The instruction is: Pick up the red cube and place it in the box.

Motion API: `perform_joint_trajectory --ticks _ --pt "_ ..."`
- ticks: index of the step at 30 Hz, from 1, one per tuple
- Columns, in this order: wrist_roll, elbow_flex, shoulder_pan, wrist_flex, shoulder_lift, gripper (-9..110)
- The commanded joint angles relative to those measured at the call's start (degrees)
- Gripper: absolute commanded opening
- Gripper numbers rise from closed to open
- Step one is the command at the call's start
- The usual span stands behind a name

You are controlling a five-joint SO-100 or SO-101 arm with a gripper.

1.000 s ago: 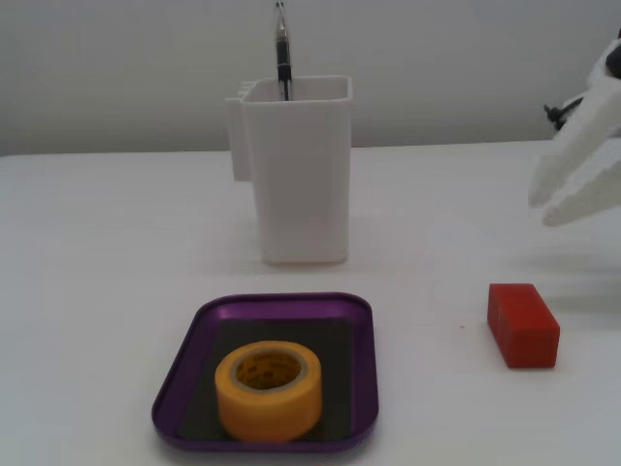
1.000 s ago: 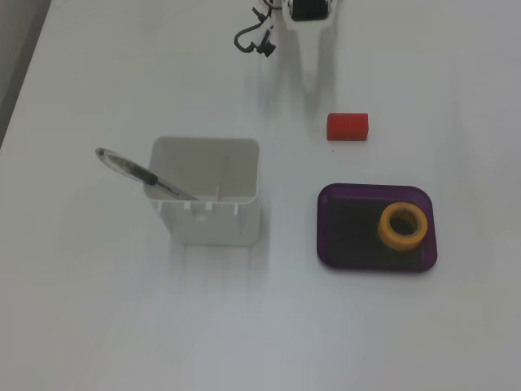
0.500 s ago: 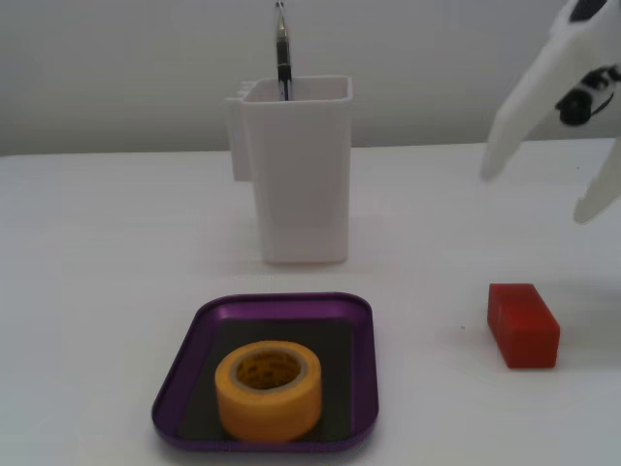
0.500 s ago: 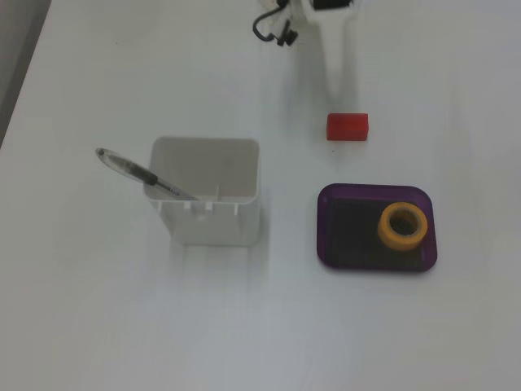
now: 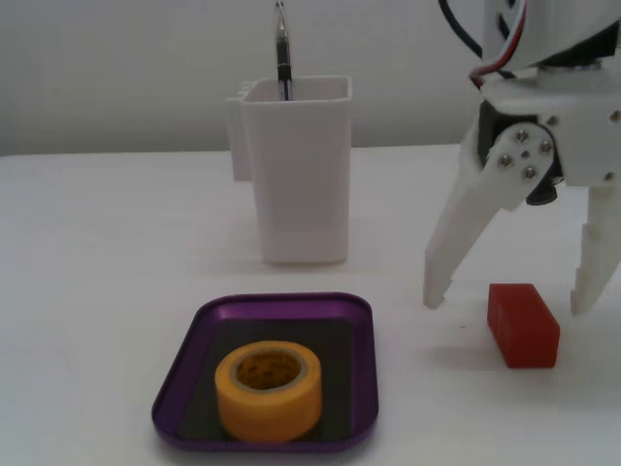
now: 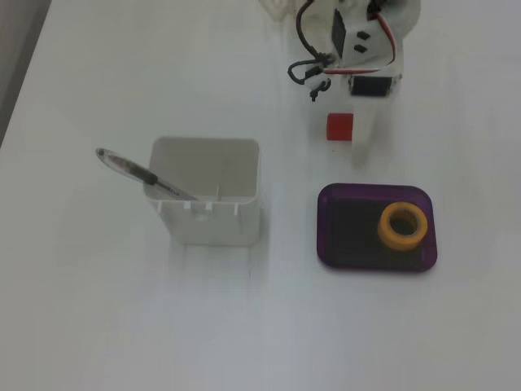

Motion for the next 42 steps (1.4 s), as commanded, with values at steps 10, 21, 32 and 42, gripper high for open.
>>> perform_joint_trajectory --ticks 10,21,32,42 --pt "0.1 1.4 4.7 -0.4 -0.6 31" --pt "-0.4 8.0 4.1 -9.3 -0.7 23" --pt "0.3 9.4 4.1 -10.6 -0.6 -1" --pt "-1.4 1.8 3.8 -8.8 7.6 -1"
